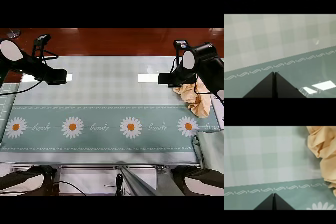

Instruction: Fold the shirts.

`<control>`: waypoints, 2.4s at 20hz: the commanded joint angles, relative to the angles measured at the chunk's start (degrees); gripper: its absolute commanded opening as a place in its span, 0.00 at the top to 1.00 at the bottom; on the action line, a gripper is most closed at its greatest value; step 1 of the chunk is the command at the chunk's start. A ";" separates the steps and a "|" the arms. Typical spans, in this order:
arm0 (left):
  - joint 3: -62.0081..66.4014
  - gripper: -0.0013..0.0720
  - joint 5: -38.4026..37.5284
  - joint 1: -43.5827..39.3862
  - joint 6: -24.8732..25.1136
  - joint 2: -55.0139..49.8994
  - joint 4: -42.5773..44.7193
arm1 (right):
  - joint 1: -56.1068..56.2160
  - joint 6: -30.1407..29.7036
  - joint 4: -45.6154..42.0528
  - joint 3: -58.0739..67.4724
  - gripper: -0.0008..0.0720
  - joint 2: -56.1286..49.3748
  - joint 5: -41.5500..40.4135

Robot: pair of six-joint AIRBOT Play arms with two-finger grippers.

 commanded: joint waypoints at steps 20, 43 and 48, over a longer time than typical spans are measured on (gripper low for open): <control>-0.02 0.95 10.69 0.07 0.02 -0.04 0.04 | -0.02 0.02 -5.73 0.02 0.83 -0.35 -12.96; 3.28 0.03 13.14 4.52 2.47 -7.08 0.52 | -31.10 -15.78 18.84 6.73 0.95 -12.44 -16.63; 8.09 0.03 -0.46 13.31 6.21 -4.07 -3.30 | -24.94 -21.55 23.58 22.53 0.95 2.19 -19.34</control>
